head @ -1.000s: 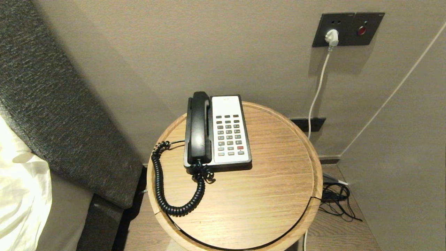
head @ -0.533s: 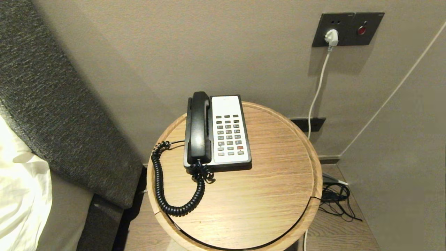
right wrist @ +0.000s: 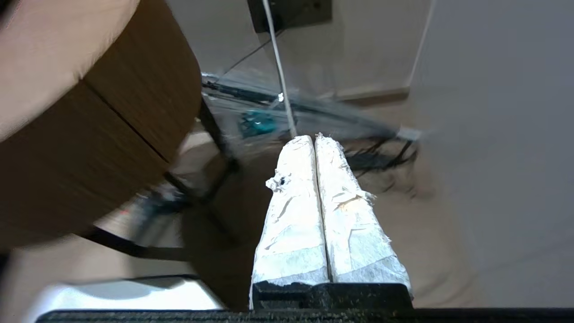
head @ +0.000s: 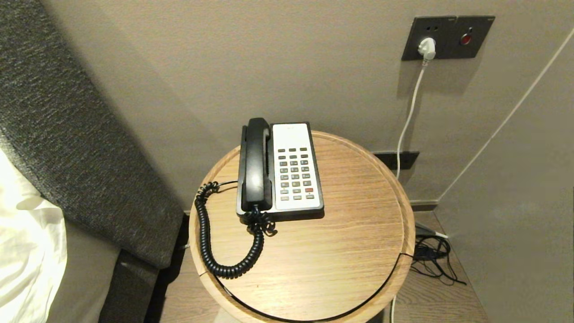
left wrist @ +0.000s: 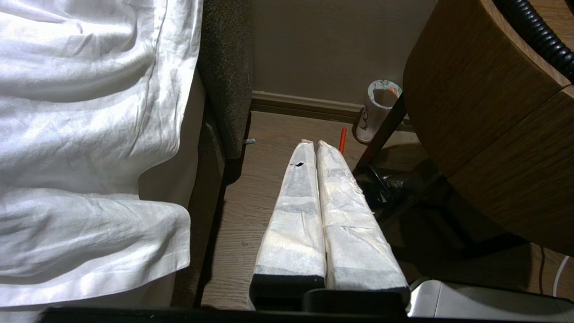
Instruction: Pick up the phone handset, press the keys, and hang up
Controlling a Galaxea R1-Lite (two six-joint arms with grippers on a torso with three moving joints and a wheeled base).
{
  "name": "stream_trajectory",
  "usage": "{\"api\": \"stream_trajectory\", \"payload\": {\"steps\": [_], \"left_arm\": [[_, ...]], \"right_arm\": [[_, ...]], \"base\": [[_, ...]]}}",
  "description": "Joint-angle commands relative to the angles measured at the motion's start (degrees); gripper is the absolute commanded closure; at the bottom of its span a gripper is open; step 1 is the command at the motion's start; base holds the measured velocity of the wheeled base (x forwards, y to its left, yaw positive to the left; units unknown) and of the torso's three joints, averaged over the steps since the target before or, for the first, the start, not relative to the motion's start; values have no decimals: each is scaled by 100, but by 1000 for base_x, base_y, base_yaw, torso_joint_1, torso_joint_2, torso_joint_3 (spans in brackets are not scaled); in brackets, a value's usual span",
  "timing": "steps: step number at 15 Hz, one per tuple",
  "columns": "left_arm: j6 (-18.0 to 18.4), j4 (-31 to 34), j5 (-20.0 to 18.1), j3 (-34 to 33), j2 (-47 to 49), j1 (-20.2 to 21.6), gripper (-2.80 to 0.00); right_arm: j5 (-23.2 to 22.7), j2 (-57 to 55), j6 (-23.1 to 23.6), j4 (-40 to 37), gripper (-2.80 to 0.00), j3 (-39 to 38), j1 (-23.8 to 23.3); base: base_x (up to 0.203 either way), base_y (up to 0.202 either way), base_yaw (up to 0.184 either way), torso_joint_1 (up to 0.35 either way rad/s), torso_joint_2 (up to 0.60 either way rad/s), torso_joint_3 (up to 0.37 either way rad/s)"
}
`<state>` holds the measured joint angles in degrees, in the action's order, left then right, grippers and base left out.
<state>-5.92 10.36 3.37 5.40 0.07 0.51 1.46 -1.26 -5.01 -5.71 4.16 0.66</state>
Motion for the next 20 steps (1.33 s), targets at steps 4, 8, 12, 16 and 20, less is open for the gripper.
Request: {"api": "stream_trajectory", "payload": {"steps": [4, 8, 12, 16, 20], "left_arm": [[680, -210, -259, -211, 1, 3, 0], [992, -966, -360, -531, 1, 2, 0], [1014, -966, -364, -531, 1, 10, 0], [941, -986, -355, -540, 1, 2, 0], [921, -988, -359, -540, 1, 9, 0]], "right_arm": [[-137, -6, 718, 529, 0, -380, -4], [-146, -6, 800, 533, 0, -389, -4], [-141, -6, 786, 553, 0, -389, -4], [-137, -5, 729, 544, 0, -389, -4], [-132, 1, 729, 544, 0, -389, -4]], "base": [[0, 0, 0, 0, 0, 0], [0, 0, 0, 0, 0, 0], [0, 0, 0, 0, 0, 0], [0, 0, 0, 0, 0, 0], [0, 0, 0, 0, 0, 0]]}}
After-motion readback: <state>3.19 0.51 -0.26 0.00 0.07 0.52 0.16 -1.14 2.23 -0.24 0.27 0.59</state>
